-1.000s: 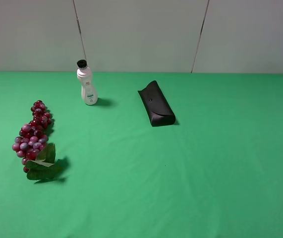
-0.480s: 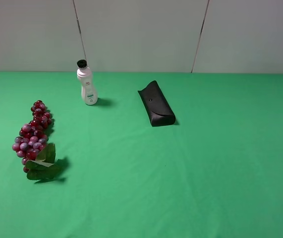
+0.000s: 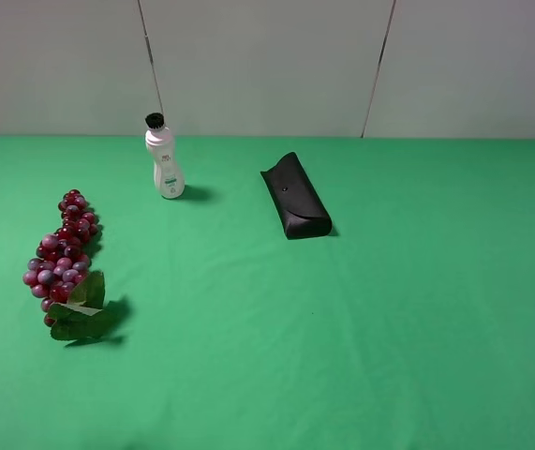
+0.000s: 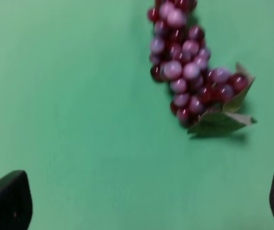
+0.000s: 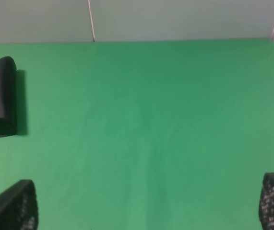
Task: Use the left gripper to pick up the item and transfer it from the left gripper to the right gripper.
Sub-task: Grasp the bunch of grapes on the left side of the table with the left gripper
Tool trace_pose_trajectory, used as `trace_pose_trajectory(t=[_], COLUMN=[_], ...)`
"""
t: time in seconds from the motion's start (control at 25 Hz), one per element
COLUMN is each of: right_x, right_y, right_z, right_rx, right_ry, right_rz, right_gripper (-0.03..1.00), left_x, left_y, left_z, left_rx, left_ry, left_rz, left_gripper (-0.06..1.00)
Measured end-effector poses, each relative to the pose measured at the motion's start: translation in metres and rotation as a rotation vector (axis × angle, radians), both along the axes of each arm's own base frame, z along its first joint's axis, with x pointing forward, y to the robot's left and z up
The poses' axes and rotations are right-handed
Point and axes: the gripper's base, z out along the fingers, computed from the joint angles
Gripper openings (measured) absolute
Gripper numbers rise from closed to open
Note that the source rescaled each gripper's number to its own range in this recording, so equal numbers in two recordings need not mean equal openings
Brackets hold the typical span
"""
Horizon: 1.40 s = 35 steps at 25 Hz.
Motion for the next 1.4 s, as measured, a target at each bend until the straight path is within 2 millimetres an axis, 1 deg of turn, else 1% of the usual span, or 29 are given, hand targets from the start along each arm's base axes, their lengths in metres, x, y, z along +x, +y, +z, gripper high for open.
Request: trace_pose_trajectory(t=[0.24, 0.36, 0.52, 0.72, 1.0, 1.16, 1.4], right_x=[0.0, 0.0, 0.0, 0.0, 0.0, 0.0, 0.0], right_y=[0.0, 0.0, 0.0, 0.0, 0.0, 0.0, 0.0], right_z=[0.0, 0.0, 0.0, 0.0, 0.0, 0.0, 0.0], right_rx=[0.0, 0.0, 0.0, 0.0, 0.0, 0.0, 0.0], right_ry=[0.0, 0.0, 0.0, 0.0, 0.0, 0.0, 0.0], right_rz=[0.0, 0.0, 0.0, 0.0, 0.0, 0.0, 0.0], right_gripper=[1.0, 1.0, 1.0, 1.0, 1.0, 1.0, 1.0], left_x=[0.045, 0.064, 0.086, 0.111, 0.136, 0.145, 0.156], left_y=[0.003, 0.003, 0.002, -0.007, -0.035, -0.05, -0.066], left_z=[-0.018, -0.029, -0.046, -0.067, -0.094, -0.111, -0.136], left_rx=[-0.055, -0.083, -0.105, -0.111, -0.136, -0.151, -0.166], left_ry=[0.168, 0.23, 0.309, 0.36, 0.386, 0.41, 0.432], left_rz=[0.017, 0.026, 0.031, 0.001, -0.025, -0.026, -0.012], left_gripper=[1.0, 1.0, 1.0, 1.0, 1.0, 1.0, 1.0])
